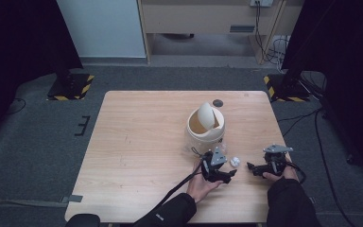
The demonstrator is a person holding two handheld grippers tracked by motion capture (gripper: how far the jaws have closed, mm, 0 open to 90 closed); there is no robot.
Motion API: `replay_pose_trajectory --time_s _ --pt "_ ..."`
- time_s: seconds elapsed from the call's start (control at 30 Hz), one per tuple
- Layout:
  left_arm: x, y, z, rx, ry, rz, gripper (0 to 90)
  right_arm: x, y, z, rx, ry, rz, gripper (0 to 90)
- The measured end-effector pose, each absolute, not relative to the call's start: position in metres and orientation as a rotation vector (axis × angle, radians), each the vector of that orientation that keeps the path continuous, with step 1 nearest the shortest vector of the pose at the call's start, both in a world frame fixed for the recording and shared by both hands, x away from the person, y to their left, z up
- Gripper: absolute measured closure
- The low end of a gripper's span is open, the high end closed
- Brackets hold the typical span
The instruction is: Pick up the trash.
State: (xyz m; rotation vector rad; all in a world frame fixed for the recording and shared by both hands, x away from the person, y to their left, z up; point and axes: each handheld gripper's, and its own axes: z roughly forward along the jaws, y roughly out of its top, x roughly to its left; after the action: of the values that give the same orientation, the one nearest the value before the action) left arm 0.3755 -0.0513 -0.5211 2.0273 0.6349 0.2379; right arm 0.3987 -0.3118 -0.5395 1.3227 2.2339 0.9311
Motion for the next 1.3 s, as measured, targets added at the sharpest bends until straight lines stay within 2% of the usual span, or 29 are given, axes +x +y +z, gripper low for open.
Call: replay_pose_trajectory --time_s 0.77,1.07,1.3 --pt "0.395 -0.083 -0.532 2.095 0.67 0.258 33.1 0.399 -0.312 -0.54 1.323 2.234 0.931 0.6" --pt "0.401 -0.088 -0.533 2.139 0.701 0.263 40.6 0.399 -0.312 -0.539 1.323 2.234 0.931 0.7" --pt "0.403 -0.093 -0.534 2.183 0.712 0.27 54.1 0.399 -0.312 -0.539 1.322 2.236 0.93 0.6"
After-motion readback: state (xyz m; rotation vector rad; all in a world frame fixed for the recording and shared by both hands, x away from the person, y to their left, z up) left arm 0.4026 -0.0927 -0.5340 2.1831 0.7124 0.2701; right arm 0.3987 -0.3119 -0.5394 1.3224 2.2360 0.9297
